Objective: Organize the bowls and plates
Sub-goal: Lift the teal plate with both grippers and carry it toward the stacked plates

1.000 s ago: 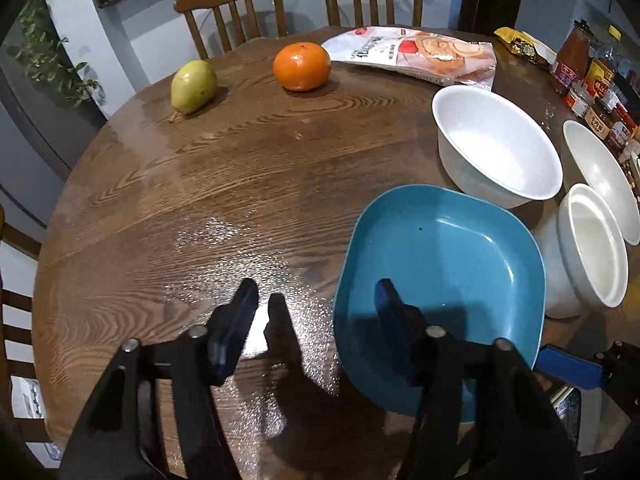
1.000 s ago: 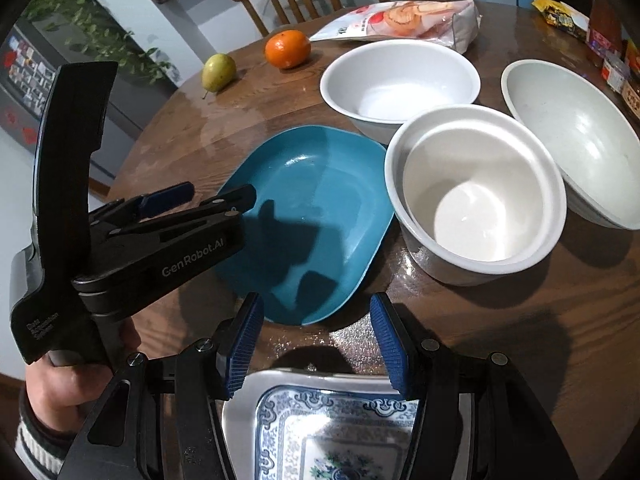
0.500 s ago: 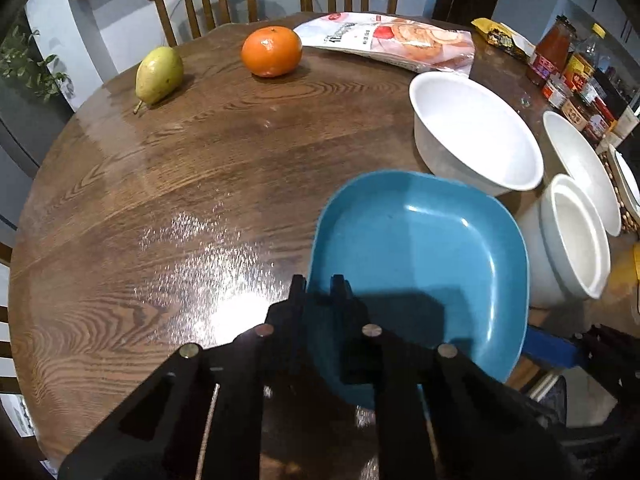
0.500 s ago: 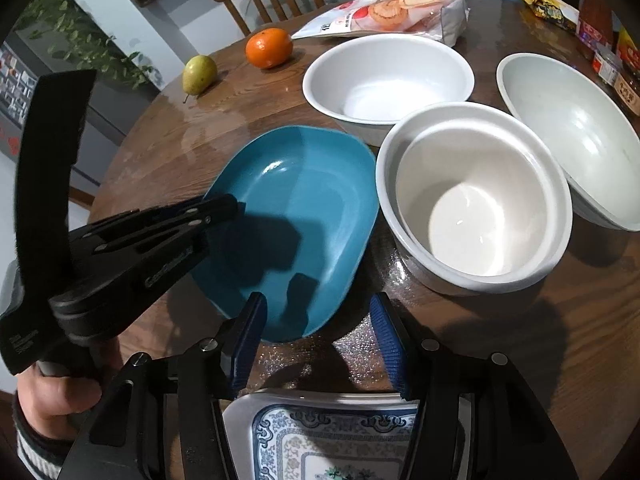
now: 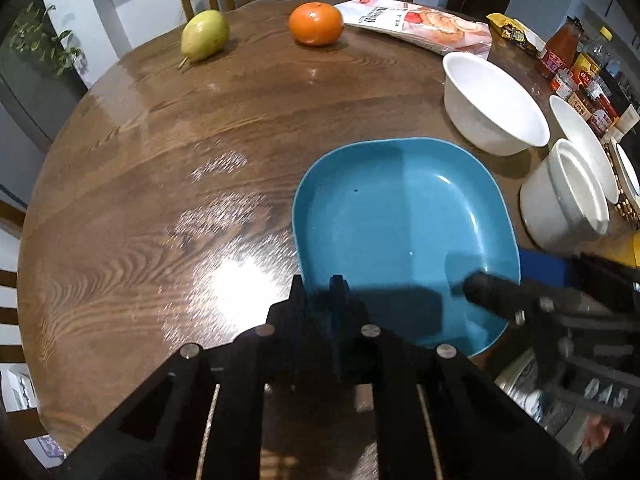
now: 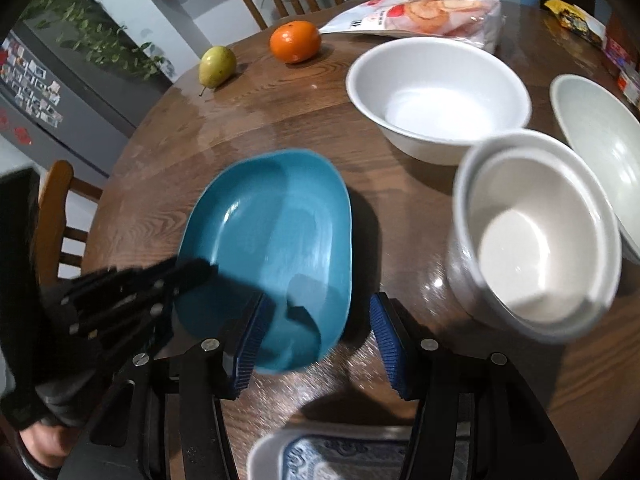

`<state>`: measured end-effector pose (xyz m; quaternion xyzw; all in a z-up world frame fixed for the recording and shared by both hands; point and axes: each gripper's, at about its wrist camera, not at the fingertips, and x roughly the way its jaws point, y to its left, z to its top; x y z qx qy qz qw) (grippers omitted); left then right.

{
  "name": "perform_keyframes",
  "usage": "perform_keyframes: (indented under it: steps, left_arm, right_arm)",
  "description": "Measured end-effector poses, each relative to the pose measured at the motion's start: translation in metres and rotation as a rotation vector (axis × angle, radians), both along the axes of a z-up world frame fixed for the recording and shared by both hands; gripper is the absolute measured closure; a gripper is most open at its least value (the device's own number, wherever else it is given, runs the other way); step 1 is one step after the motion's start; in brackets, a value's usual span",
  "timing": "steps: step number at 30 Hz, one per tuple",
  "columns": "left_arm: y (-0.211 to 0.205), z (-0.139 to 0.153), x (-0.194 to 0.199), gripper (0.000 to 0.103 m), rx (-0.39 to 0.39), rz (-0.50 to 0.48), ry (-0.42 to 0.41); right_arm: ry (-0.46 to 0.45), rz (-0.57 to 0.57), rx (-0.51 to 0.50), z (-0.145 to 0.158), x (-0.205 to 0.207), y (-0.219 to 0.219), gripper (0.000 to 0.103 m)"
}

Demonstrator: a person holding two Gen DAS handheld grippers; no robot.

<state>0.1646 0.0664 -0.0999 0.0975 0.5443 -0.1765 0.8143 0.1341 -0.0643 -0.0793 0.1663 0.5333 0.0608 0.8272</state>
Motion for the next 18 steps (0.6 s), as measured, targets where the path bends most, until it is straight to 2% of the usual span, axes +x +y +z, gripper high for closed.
perform_keyframes:
  steps: [1, 5, 11, 13, 18]
  left_arm:
    - [0.002, 0.0, -0.001, 0.094, 0.002, 0.002, 0.001]
    - [0.012, 0.001, -0.001, 0.093, -0.004, 0.019, 0.012]
    - [0.015, 0.0, 0.001, 0.093, -0.018, 0.045, 0.008]
    - [0.018, -0.001, 0.001, 0.093, -0.038, 0.062, 0.009]
    - [0.014, 0.0, -0.003, 0.094, -0.027, 0.08, -0.02]
  right_arm:
    - [-0.001, 0.006, -0.002, 0.0, 0.004, 0.003, 0.048]
    - [0.007, 0.033, -0.002, -0.003, 0.014, 0.011, 0.06]
    - [-0.001, 0.065, -0.064, -0.003, 0.013, 0.02, 0.087]
    - [-0.003, 0.069, -0.065, -0.004, 0.013, 0.019, 0.088]
    - [-0.018, 0.087, -0.092, -0.002, 0.012, 0.019, 0.09]
